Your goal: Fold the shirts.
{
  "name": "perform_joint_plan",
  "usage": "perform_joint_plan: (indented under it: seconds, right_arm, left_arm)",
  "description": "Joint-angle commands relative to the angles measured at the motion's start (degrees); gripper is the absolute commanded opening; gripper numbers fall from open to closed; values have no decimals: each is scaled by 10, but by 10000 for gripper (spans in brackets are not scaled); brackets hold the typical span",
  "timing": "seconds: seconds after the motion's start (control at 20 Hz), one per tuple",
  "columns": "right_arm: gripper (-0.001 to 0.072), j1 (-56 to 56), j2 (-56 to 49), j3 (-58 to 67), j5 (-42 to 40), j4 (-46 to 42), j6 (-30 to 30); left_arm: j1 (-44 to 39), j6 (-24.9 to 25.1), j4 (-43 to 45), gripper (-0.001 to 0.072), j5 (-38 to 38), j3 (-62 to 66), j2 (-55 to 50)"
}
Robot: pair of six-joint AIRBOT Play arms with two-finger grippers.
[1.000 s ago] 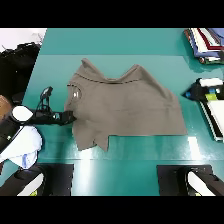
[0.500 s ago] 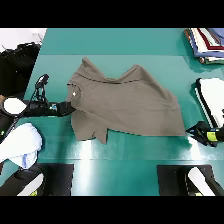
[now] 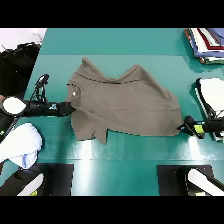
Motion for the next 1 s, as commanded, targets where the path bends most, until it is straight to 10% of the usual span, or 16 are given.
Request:
perform_joint_plan:
  seconds: [0.0, 0.55, 0.95]
  right_arm:
    - [15, 60, 2, 37, -18, 0, -3]
    - [15, 118, 202, 516, -18, -2, -7]
    - [14, -3, 232, 728, 32, 0, -22]
  left_arm:
    - [0, -1, 16, 27, -18, 20, 1]
    - [0, -1, 111, 28, -186, 649, 1]
    - [0, -21, 112, 26, -115, 863, 25]
